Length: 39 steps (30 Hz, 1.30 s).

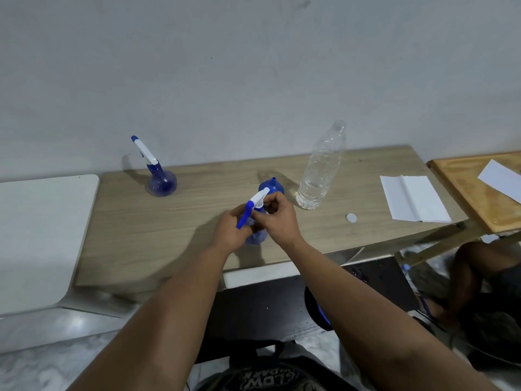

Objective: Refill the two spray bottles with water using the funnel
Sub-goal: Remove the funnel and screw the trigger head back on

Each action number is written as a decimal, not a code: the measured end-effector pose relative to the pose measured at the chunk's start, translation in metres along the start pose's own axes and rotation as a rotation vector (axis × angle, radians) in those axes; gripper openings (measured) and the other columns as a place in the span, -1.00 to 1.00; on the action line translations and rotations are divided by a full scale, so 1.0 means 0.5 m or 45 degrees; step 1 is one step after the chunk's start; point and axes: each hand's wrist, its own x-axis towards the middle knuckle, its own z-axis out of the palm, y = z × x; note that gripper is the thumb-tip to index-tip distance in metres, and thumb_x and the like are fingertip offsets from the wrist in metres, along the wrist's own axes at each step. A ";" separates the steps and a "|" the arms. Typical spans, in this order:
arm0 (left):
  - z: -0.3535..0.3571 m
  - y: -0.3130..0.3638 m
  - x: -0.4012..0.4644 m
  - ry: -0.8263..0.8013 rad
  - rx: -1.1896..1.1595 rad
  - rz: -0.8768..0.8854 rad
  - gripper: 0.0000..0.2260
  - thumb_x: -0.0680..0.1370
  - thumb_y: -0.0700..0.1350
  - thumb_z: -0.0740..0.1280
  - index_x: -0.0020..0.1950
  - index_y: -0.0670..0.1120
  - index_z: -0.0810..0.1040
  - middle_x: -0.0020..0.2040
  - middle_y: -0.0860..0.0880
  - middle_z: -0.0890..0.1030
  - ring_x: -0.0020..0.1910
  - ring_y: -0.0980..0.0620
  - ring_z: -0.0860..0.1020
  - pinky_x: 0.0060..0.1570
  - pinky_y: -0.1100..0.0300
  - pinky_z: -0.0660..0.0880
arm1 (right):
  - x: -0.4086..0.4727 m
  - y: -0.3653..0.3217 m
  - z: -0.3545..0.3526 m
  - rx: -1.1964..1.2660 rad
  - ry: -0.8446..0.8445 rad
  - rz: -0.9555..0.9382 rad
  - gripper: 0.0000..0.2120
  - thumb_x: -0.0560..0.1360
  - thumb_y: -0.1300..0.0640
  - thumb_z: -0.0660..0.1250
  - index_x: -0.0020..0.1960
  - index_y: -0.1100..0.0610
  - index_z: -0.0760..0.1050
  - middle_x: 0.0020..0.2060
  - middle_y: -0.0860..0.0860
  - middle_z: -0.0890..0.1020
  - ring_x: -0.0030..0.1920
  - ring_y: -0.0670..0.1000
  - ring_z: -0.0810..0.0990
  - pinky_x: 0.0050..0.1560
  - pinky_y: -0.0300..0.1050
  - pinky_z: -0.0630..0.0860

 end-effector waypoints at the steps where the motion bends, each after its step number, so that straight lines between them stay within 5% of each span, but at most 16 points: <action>1: -0.001 0.000 0.001 -0.007 0.019 -0.002 -0.76 0.45 -0.25 0.49 -0.12 0.09 0.56 -0.34 0.15 0.58 -0.41 0.32 0.51 -0.38 0.45 0.38 | -0.003 -0.001 0.000 0.024 -0.015 -0.004 -0.66 0.41 0.34 0.56 0.14 0.22 0.56 -0.03 0.16 0.73 0.03 0.14 0.72 0.02 -0.09 0.64; 7: -0.004 0.006 -0.006 -0.019 -0.001 0.017 -0.75 0.44 -0.25 0.51 -0.08 0.08 0.58 -0.32 0.15 0.59 -0.41 0.33 0.51 -0.39 0.48 0.38 | -0.003 0.007 -0.013 0.040 -0.079 -0.008 -0.74 0.44 0.41 0.48 0.10 0.29 0.57 0.00 0.24 0.71 -0.03 -0.01 0.69 0.06 -0.10 0.63; 12: -0.006 0.011 -0.009 -0.011 -0.003 0.047 -0.70 0.44 -0.26 0.51 -0.12 0.14 0.55 -0.38 0.15 0.55 -0.45 0.22 0.45 -0.41 0.47 0.35 | 0.000 0.003 -0.023 0.048 -0.151 -0.038 -0.72 0.49 0.40 0.48 0.18 0.26 0.57 -0.01 0.16 0.73 0.05 0.11 0.72 0.14 0.04 0.66; 15: -0.012 0.006 -0.010 -0.026 -0.022 0.042 -0.66 0.42 -0.25 0.53 -0.16 0.19 0.54 -0.46 0.19 0.53 -0.47 0.27 0.44 -0.40 0.45 0.33 | 0.007 0.004 -0.026 -0.064 -0.181 -0.037 -0.79 0.47 0.33 0.54 0.08 0.25 0.62 -0.13 0.12 0.70 -0.10 -0.02 0.66 -0.01 -0.01 0.64; 19: -0.016 0.004 -0.011 -0.045 -0.075 0.008 -0.73 0.39 -0.17 0.58 -0.16 0.16 0.58 -0.46 0.22 0.53 -0.44 0.25 0.45 -0.37 0.44 0.35 | 0.012 0.005 -0.004 -0.244 -0.005 0.006 -0.65 0.36 0.16 0.64 -0.06 0.22 0.50 -0.22 0.09 0.62 -0.21 -0.08 0.54 -0.12 -0.08 0.57; 24: -0.016 -0.002 -0.006 -0.054 -0.013 0.030 -0.72 0.40 -0.10 0.59 -0.29 0.13 0.50 -0.42 0.09 0.42 -0.43 0.11 0.32 -0.43 0.34 0.30 | -0.006 -0.005 -0.012 -0.109 -0.117 -0.062 -0.71 0.48 0.23 0.54 0.17 0.12 0.59 -0.10 0.03 0.71 -0.07 -0.02 0.69 -0.07 -0.23 0.59; 30: -0.012 -0.010 -0.011 -0.059 -0.080 -0.030 -0.75 0.37 -0.07 0.60 -0.03 0.05 0.63 -0.27 0.10 0.62 -0.26 0.11 0.54 -0.22 0.27 0.45 | 0.005 0.004 -0.012 -0.162 -0.053 -0.023 -0.70 0.40 0.21 0.62 -0.05 0.20 0.51 -0.21 0.12 0.65 -0.19 -0.04 0.62 -0.11 -0.15 0.59; 35: -0.010 -0.009 -0.012 -0.061 -0.056 -0.032 -0.77 0.40 -0.09 0.58 -0.08 0.09 0.58 -0.33 0.10 0.56 -0.35 0.13 0.47 -0.29 0.31 0.41 | -0.005 0.001 -0.026 -0.062 -0.185 -0.069 -0.79 0.52 0.26 0.52 0.14 0.21 0.62 -0.09 0.17 0.70 -0.10 -0.03 0.67 -0.15 -0.25 0.56; 39: -0.007 -0.012 -0.016 -0.066 -0.082 -0.056 -0.75 0.39 -0.10 0.59 -0.02 0.04 0.61 -0.31 0.15 0.58 -0.31 0.13 0.50 -0.32 0.39 0.40 | 0.005 0.008 -0.021 -0.122 -0.092 -0.045 -0.70 0.40 0.23 0.62 -0.04 0.17 0.51 -0.11 0.18 0.67 -0.07 0.05 0.68 0.02 -0.01 0.65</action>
